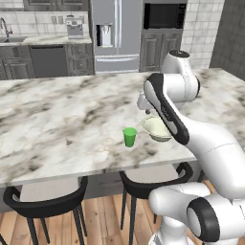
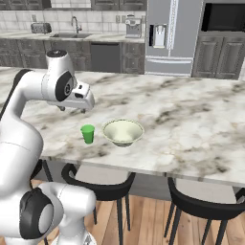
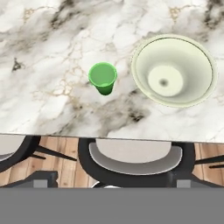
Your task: Place the cup inside the bowl on the dining table and move the bowl to any counter.
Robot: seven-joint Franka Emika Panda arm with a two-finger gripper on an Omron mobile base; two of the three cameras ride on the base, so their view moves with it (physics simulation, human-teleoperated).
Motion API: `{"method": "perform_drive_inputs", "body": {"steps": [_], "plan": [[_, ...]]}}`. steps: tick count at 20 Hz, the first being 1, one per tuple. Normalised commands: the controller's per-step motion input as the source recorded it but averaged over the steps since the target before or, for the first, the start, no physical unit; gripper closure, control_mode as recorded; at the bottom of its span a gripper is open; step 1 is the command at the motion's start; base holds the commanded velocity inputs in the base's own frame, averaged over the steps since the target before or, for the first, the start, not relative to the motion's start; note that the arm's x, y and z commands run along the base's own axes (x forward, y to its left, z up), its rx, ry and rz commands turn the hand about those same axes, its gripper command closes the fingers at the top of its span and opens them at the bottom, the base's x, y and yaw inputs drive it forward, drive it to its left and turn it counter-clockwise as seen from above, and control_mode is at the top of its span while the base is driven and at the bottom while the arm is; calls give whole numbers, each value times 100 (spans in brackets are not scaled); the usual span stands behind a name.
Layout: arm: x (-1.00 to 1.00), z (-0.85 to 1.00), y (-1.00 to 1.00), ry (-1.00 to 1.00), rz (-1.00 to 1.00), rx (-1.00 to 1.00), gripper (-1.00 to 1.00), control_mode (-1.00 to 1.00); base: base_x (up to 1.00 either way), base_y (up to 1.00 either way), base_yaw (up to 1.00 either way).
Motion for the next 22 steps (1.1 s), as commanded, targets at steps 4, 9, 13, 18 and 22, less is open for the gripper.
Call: {"method": "perform_drive_inputs", "body": {"steps": [4,9,13,18,22], "plan": [[7,0,35,0,0,0,-100,-100,0,0,0],[17,-1,27,-2,0,0,-100,-100,0,0,0],[22,-5,27,-4,0,0,-100,-100,0,0,0],[17,-2,20,-1,0,0,-100,-100,0,0,0],[13,0,6,0,0,0,-100,-100,0,0,0]]}}
